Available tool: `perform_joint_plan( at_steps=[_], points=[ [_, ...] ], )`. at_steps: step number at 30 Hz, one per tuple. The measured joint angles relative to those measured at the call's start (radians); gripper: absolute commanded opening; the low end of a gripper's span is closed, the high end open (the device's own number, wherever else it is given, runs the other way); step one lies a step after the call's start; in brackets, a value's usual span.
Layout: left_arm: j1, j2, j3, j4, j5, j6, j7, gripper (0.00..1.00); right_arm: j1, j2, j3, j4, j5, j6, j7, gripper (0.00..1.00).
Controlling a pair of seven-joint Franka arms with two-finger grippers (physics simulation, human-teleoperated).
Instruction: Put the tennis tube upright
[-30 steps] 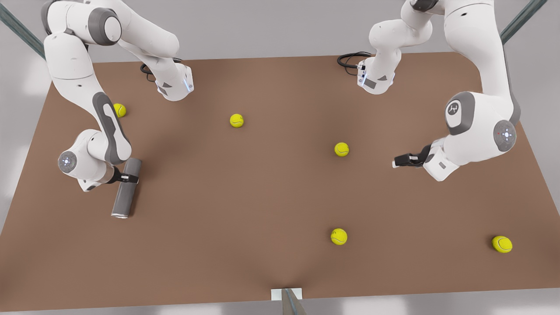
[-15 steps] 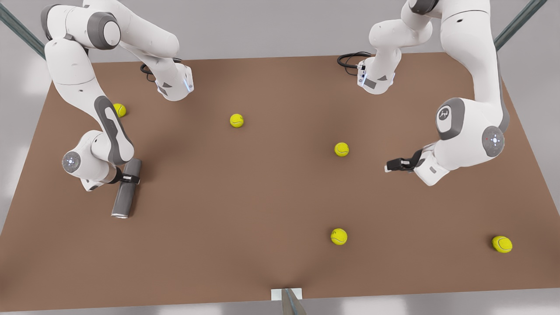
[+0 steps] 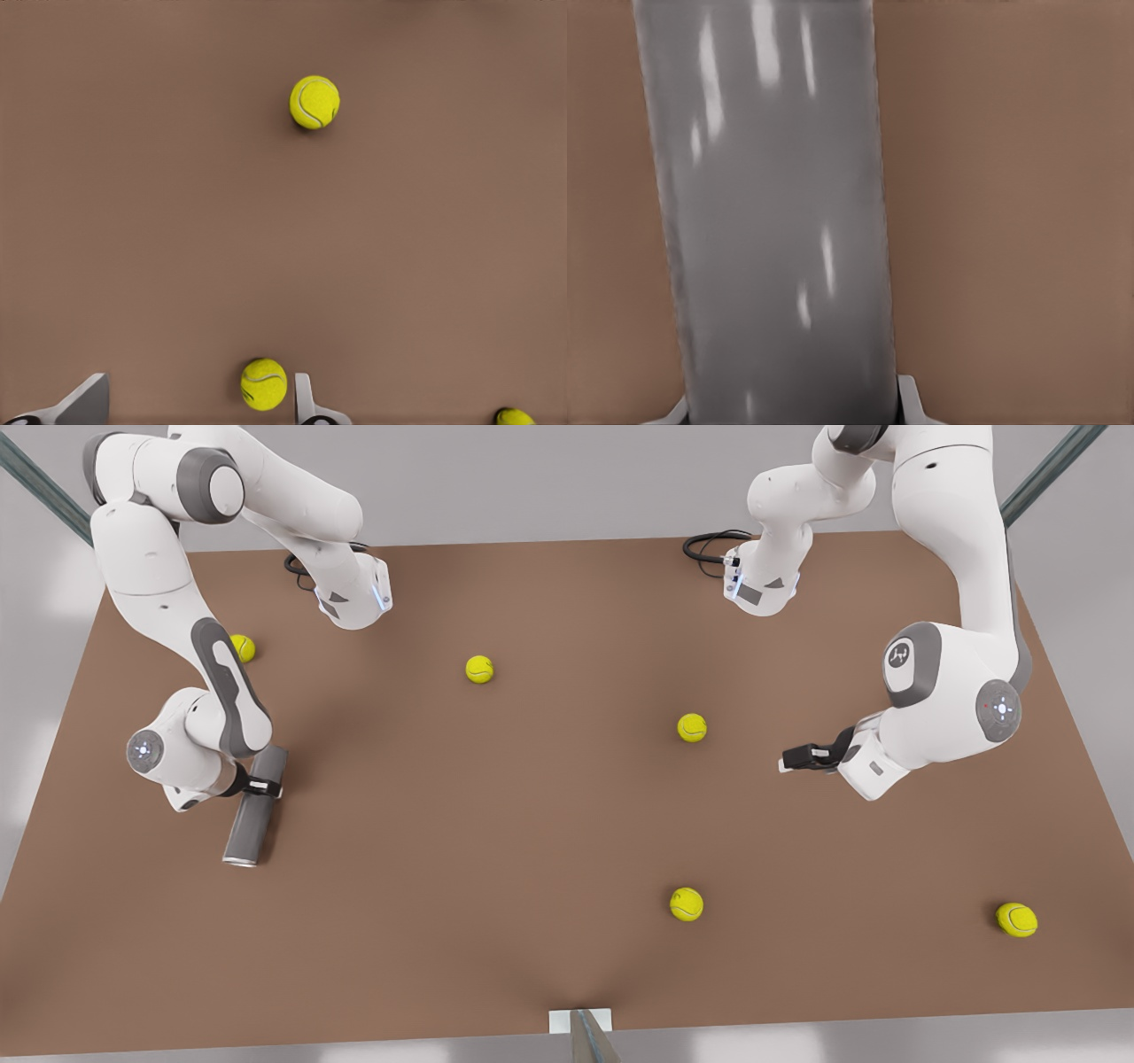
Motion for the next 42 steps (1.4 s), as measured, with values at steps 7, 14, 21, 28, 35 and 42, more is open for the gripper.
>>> perform_joint_plan(
  at_steps=[7, 14, 21, 28, 35, 42],
  points=[
    [0.0, 0.0, 0.0, -0.001, 0.0, 0.001, 0.0, 0.99, 0.011, -0.067, 0.005, 0.0, 0.0, -0.04, -0.043, 0.7],
    [0.0, 0.0, -0.002, 0.0, -0.001, 0.007, -0.005, 0.99, 0.015, -0.157, 0.184, 0.054, -0.003, -0.118, -0.095, 0.7],
    [-0.036, 0.078, -0.003, 0.015, -0.162, 0.129, -0.143, 0.99, 0.103, -0.131, 0.273, 0.155, -0.015, -0.126, -0.097, 0.7],
    [-0.108, 0.19, -0.009, 0.094, -0.28, 0.193, -0.135, 0.99, 0.334, -0.005, 0.255, 0.345, -0.131, -0.123, -0.105, 0.7],
    [-0.11, 0.23, -0.011, 0.095, -0.281, 0.226, -0.123, 0.99, 0.59, 0.079, 0.152, 0.422, -0.149, -0.104, -0.132, 0.7],
    [-0.104, 0.256, -0.012, 0.103, -0.306, 0.23, -0.123, 0.99, 0.675, 0.115, 0.156, 0.449, -0.201, -0.104, -0.278, 0.7]
  ],
)
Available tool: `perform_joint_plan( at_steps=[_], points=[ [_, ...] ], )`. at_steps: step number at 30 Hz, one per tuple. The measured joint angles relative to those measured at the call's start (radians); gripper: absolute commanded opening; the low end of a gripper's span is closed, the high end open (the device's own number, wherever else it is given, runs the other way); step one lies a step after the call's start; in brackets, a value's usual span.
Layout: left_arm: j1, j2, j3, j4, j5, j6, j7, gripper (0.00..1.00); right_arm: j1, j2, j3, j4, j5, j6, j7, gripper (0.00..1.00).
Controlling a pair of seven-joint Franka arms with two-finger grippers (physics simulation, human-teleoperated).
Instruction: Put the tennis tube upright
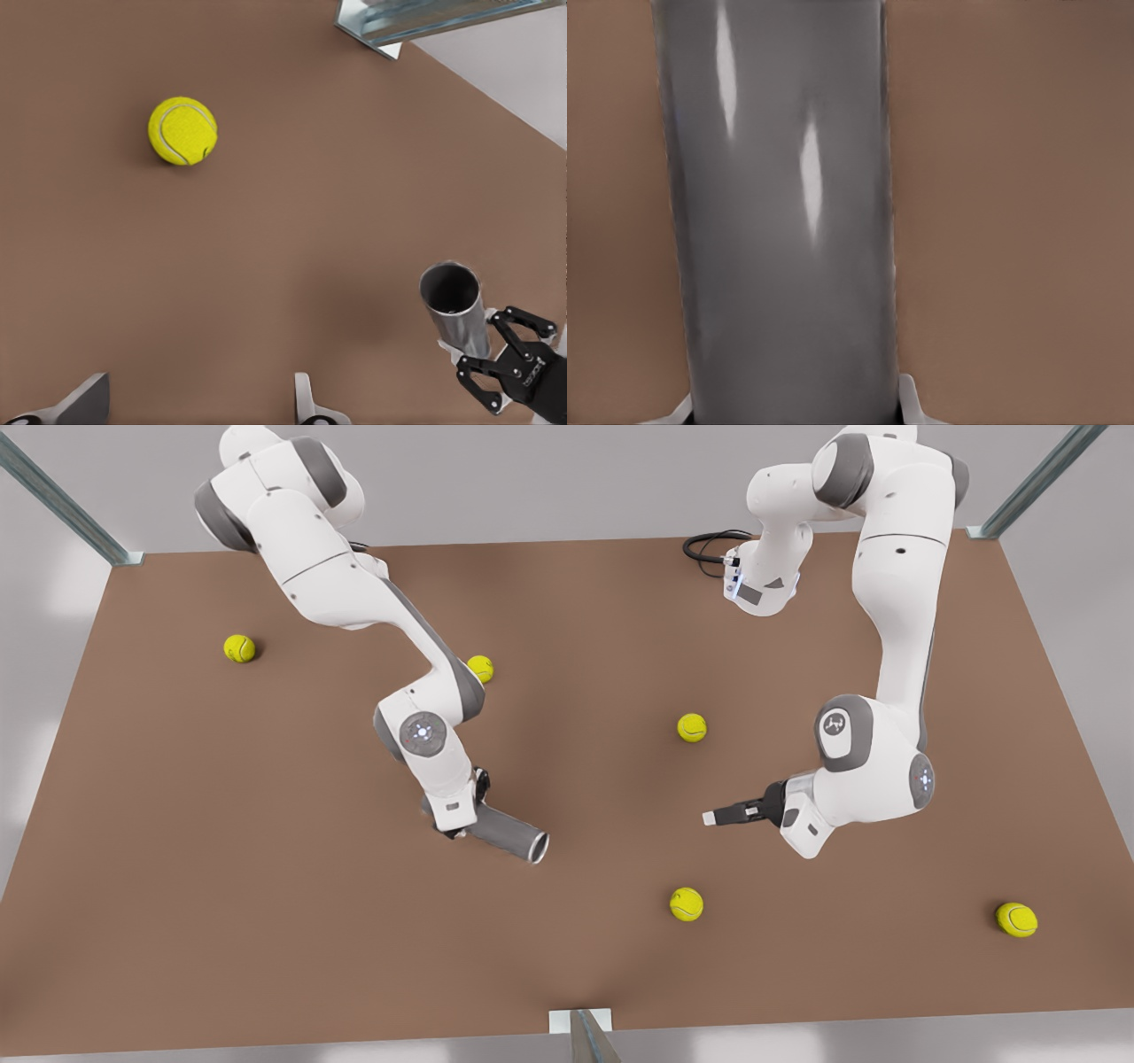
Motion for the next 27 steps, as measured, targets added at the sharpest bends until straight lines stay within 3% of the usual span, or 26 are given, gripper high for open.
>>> perform_joint_plan(
  at_steps=[10, 19, 27],
  points=[
    [-0.007, 0.002, 0.001, -0.002, -0.021, 0.018, 0.0, 0.99, 0.092, 0.048, 0.0, 0.066, -0.171, 0.049, -0.342, 0.7],
    [-0.008, 0.002, 0.001, -0.002, -0.021, 0.018, 0.0, 0.99, 0.229, 0.182, -0.005, 0.18, -0.16, 0.089, -0.325, 0.7],
    [-0.008, -0.011, 0.001, -0.004, -0.017, 0.012, -0.003, 0.99, 0.317, 0.287, -0.111, 0.266, -0.119, 0.098, -0.147, 0.71]
  ],
)
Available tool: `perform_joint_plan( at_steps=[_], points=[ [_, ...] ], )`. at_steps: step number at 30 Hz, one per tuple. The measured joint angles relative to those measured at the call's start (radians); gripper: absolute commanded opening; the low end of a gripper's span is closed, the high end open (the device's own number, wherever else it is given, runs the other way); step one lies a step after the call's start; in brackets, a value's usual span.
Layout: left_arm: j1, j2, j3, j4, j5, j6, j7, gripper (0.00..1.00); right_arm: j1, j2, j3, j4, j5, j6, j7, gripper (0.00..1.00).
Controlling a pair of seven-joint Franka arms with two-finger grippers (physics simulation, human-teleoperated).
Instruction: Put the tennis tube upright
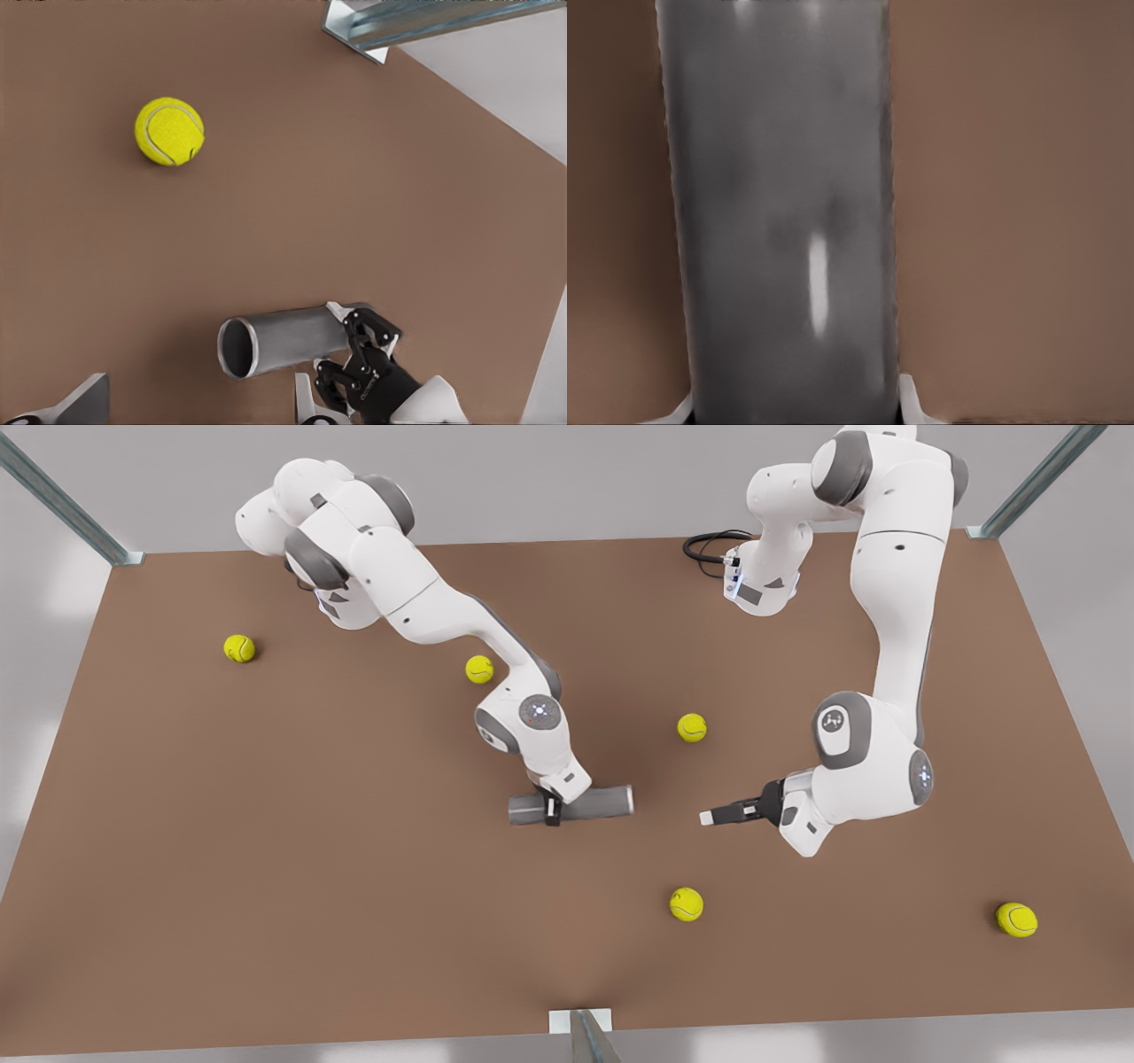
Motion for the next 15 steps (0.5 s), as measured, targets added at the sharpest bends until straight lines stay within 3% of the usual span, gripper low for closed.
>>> perform_joint_plan(
  at_steps=[1, 2, 15],
  points=[
    [-0.001, 0.0, 0.0, 0.0, 0.0, 0.0, 0.0, 0.99, 0.0, 0.004, -0.001, 0.005, -0.001, -0.001, 0.005, 0.76],
    [0.0, 0.0, 0.0, 0.0, 0.0, 0.0, 0.0, 0.99, 0.007, 0.014, -0.001, 0.016, -0.002, -0.001, 0.006, 1.0],
    [0.004, 0.0, 0.0, 0.003, 0.0, -0.002, 0.0, 0.99, 0.006, -0.047, 0.033, 0.026, 0.015, -0.05, -0.022, 1.0]
  ],
)
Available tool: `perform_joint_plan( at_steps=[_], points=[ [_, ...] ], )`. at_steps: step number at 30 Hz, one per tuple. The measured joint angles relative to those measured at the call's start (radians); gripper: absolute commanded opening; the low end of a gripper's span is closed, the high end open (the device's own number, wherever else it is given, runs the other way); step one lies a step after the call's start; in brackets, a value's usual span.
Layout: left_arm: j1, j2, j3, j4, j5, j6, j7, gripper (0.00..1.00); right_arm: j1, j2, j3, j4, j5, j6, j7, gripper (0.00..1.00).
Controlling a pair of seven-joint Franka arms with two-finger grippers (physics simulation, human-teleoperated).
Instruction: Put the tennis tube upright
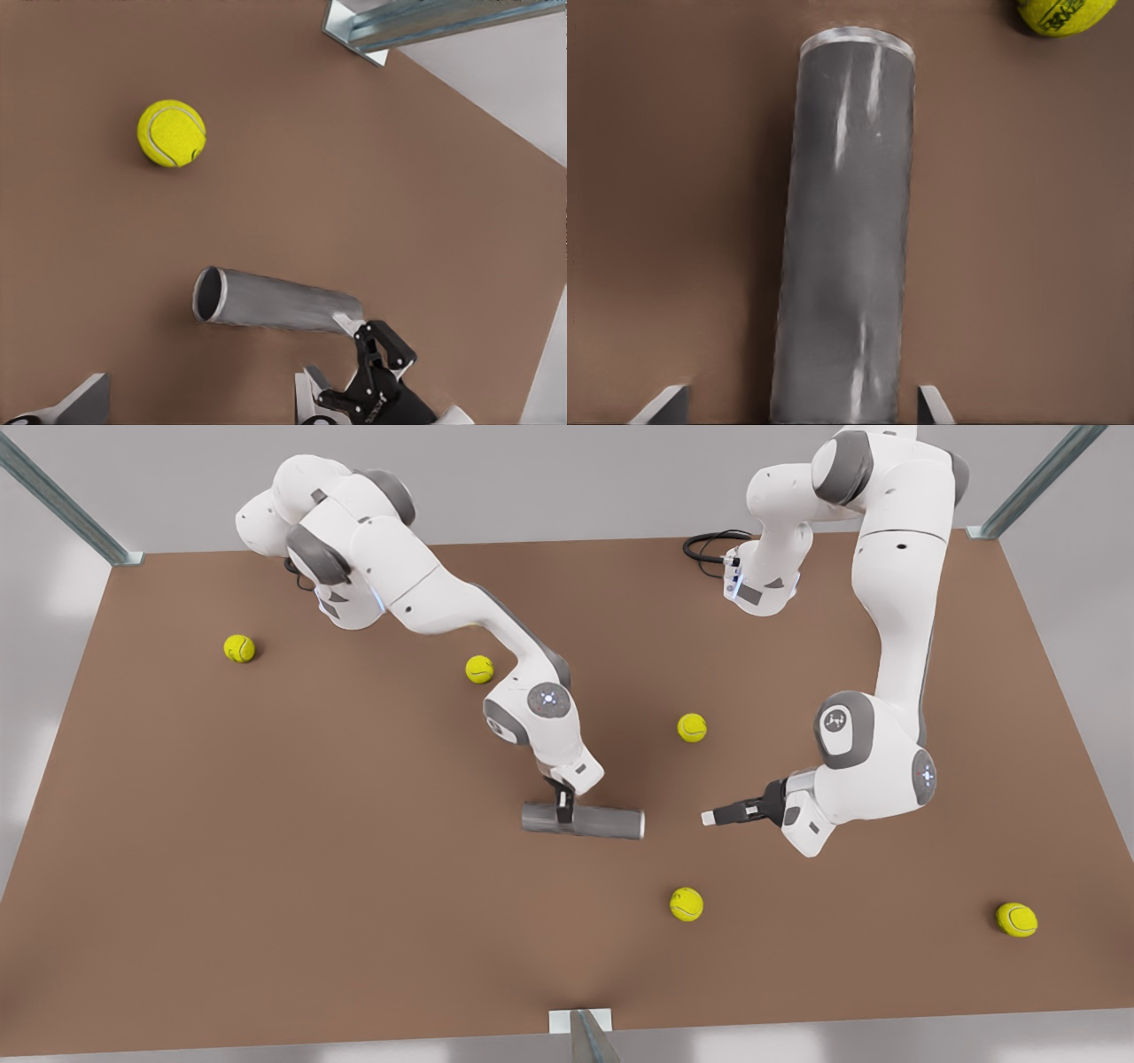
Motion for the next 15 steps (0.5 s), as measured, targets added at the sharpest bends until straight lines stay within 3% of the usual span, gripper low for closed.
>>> perform_joint_plan(
  at_steps=[4, 7, 11, 15],
  points=[
    [0.006, 0.079, -0.002, 0.079, -0.017, -0.003, 0.062, 0.99, -0.137, -0.152, 0.116, -0.056, 0.008, -0.116, 0.005, 1.0],
    [0.0, 0.148, -0.014, 0.117, -0.04, -0.007, 0.131, 0.99, -0.372, -0.268, 0.225, -0.063, 0.029, -0.289, 0.042, 1.0],
    [-0.03, 0.255, -0.027, 0.202, -0.062, 0.003, 0.232, 0.99, -0.656, -0.477, 0.235, -0.073, 0.138, -0.57, 0.253, 1.0],
    [-0.058, 0.326, -0.029, 0.264, -0.069, 0.01, 0.232, 0.99, -0.89, -0.637, 0.221, -0.096, 0.139, -0.736, 0.392, 1.0]
  ],
)
